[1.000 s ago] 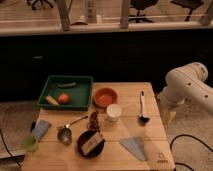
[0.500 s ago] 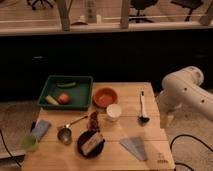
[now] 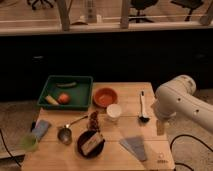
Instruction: Wipe red bowl with towel
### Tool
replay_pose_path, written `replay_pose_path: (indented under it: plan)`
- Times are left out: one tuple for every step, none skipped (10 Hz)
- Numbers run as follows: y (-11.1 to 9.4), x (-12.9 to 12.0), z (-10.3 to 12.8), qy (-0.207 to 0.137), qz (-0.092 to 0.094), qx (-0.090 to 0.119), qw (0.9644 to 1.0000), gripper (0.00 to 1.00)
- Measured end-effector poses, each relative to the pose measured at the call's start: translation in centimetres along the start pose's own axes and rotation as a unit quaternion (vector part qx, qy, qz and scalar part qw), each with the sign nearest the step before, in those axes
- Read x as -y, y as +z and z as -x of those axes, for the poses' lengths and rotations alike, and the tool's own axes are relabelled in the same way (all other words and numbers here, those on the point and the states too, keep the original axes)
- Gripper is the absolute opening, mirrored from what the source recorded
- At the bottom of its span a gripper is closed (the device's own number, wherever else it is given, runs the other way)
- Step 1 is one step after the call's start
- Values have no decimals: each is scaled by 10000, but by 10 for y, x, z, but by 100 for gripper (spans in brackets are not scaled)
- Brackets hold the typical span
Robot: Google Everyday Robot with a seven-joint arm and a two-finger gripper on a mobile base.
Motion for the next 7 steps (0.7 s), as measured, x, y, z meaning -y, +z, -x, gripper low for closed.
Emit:
replay_pose_path:
  plan:
    - [3, -4, 3, -51, 10, -4, 10000, 80]
    - [7, -9, 7, -127, 17, -9, 9999, 80]
    - [11, -15, 10, -194, 33, -19, 9998, 80]
    - [15, -20, 13, -264, 48, -22, 9996, 80]
    - [18, -25, 16, -331, 57, -24, 9994, 80]
    - [21, -28, 19, -395, 62, -33, 9992, 80]
    - [26, -37, 23, -488, 76, -34, 9988, 80]
